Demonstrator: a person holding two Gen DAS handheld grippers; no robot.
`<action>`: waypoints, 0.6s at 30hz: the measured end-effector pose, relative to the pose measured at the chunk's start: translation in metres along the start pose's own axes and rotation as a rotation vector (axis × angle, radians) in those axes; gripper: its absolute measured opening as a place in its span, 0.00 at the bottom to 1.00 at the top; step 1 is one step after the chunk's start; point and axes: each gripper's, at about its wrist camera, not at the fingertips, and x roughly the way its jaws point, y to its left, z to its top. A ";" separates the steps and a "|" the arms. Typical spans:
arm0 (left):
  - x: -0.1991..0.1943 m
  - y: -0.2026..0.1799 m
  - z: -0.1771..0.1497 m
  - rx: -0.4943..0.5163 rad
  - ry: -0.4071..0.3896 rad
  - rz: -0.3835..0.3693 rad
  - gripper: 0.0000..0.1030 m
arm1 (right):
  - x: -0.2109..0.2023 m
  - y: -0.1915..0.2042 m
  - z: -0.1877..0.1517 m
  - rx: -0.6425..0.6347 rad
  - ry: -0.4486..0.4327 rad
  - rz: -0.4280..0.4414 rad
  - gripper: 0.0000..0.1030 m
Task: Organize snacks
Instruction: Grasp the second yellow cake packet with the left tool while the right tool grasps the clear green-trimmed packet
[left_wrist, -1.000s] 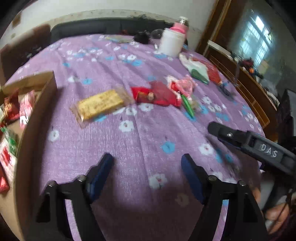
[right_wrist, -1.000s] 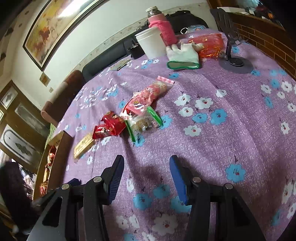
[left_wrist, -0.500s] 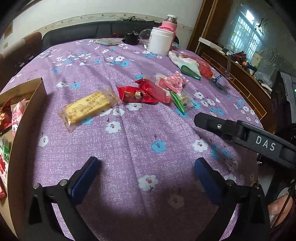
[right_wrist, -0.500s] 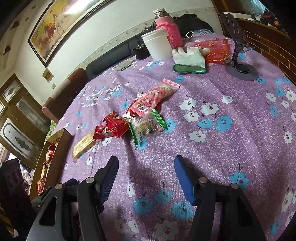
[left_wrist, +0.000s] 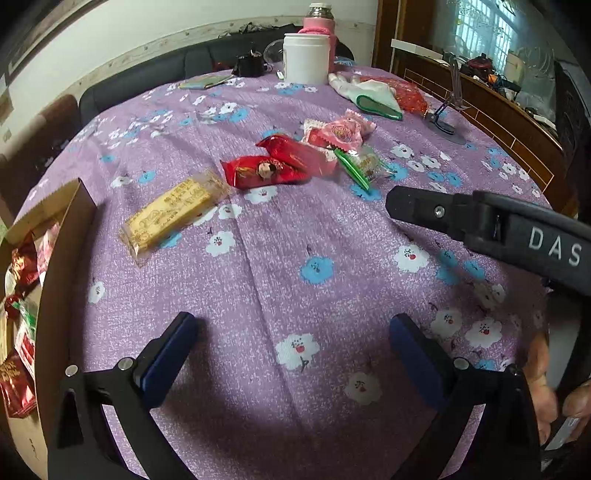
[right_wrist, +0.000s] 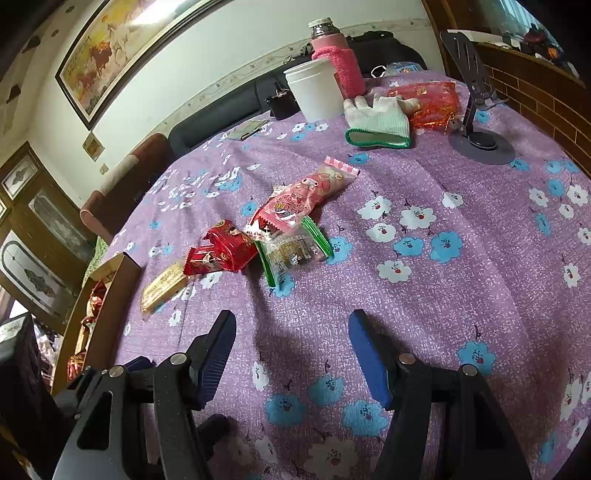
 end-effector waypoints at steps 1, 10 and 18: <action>0.000 0.000 0.000 0.002 0.001 0.000 1.00 | 0.000 0.000 0.000 -0.001 0.000 -0.003 0.64; -0.003 0.004 -0.002 -0.027 -0.017 -0.013 1.00 | -0.005 0.012 0.038 -0.051 0.003 -0.070 0.65; -0.013 0.033 -0.006 -0.178 -0.074 -0.121 1.00 | 0.043 0.013 0.053 -0.075 0.049 -0.098 0.51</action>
